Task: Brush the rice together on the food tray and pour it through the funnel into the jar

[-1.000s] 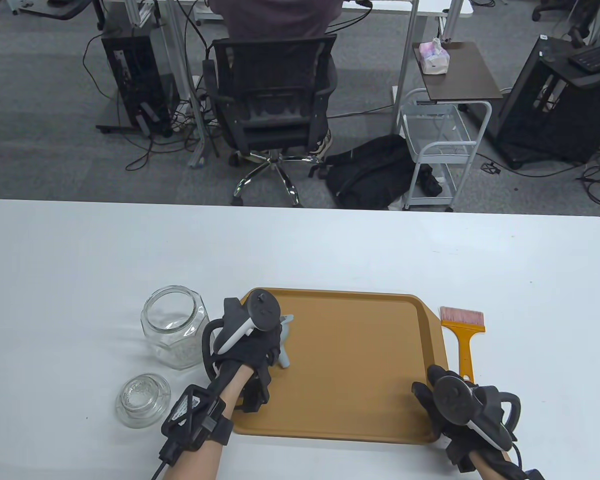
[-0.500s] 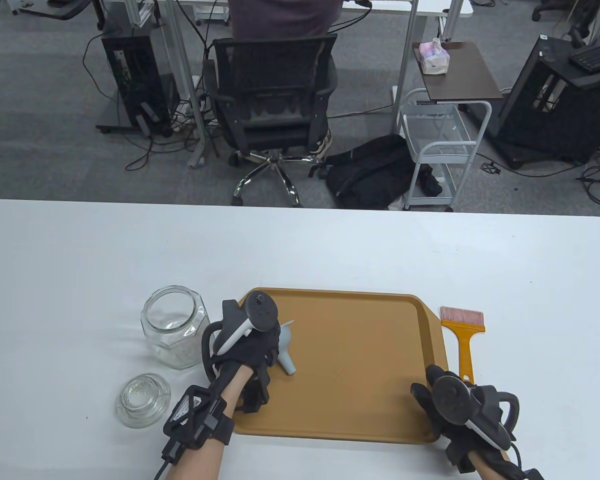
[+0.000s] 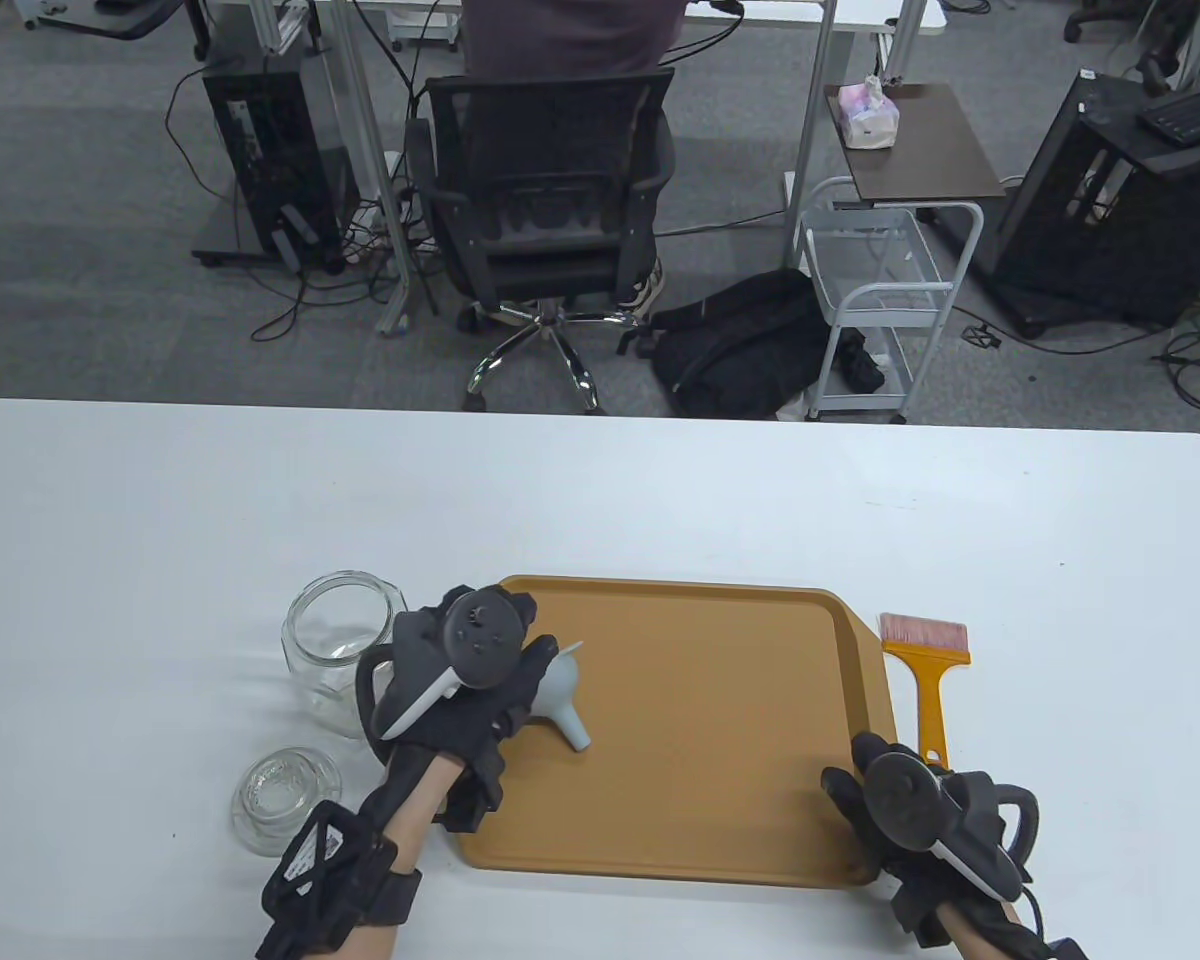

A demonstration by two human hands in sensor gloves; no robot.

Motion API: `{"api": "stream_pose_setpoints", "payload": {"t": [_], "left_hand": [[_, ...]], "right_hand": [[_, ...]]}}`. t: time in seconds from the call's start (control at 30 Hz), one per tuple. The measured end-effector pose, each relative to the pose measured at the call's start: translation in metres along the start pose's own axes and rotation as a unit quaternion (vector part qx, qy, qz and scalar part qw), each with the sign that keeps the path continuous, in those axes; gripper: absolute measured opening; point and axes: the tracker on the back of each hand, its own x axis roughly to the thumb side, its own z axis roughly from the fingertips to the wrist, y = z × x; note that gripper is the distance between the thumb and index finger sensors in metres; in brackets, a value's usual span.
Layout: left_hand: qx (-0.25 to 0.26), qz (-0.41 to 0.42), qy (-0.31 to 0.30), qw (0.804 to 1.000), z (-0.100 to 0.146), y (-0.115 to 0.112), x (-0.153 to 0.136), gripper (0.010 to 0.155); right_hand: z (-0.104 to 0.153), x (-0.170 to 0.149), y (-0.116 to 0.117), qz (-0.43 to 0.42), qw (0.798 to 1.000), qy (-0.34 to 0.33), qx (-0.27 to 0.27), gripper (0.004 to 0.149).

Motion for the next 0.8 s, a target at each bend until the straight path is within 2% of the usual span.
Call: {"api": "stream_pose_setpoints", "payload": {"t": [0.1,0.23,0.37,0.43,0.5,0.63,0.73,0.8], "left_hand": [[0.057,0.025,0.028,0.998,0.017,0.026,-0.022,0.055],[0.092,-0.008,0.07,0.993,0.035,0.04,-0.052,0.055],[0.091,0.018,0.125,0.988,0.052,0.039,-0.092,0.061],[0.088,0.048,0.148,0.984,0.058,0.033,-0.11,0.059],[0.088,0.042,0.172,0.98,0.062,0.024,-0.124,0.056],[0.072,-0.043,0.22,0.972,0.069,0.011,-0.143,0.055],[0.031,-0.068,0.256,0.964,0.071,-0.003,-0.155,0.057],[-0.057,-0.101,0.267,0.957,0.07,-0.015,-0.161,0.061]], "right_hand": [[0.0,0.001,0.0,0.001,1.0,-0.002,0.0,0.065],[0.001,0.001,0.0,0.001,1.0,-0.004,-0.001,0.065],[0.001,0.002,0.0,0.001,1.0,-0.006,-0.004,0.065],[0.001,0.002,0.001,0.001,1.0,-0.005,-0.004,0.065],[0.001,0.001,0.001,0.001,1.0,-0.003,-0.002,0.065],[0.001,0.001,0.001,-0.001,1.0,0.001,-0.002,0.065],[0.001,0.001,0.002,0.0,1.0,0.003,0.0,0.065],[0.0,0.001,0.002,0.001,1.0,0.005,0.002,0.065]]}}
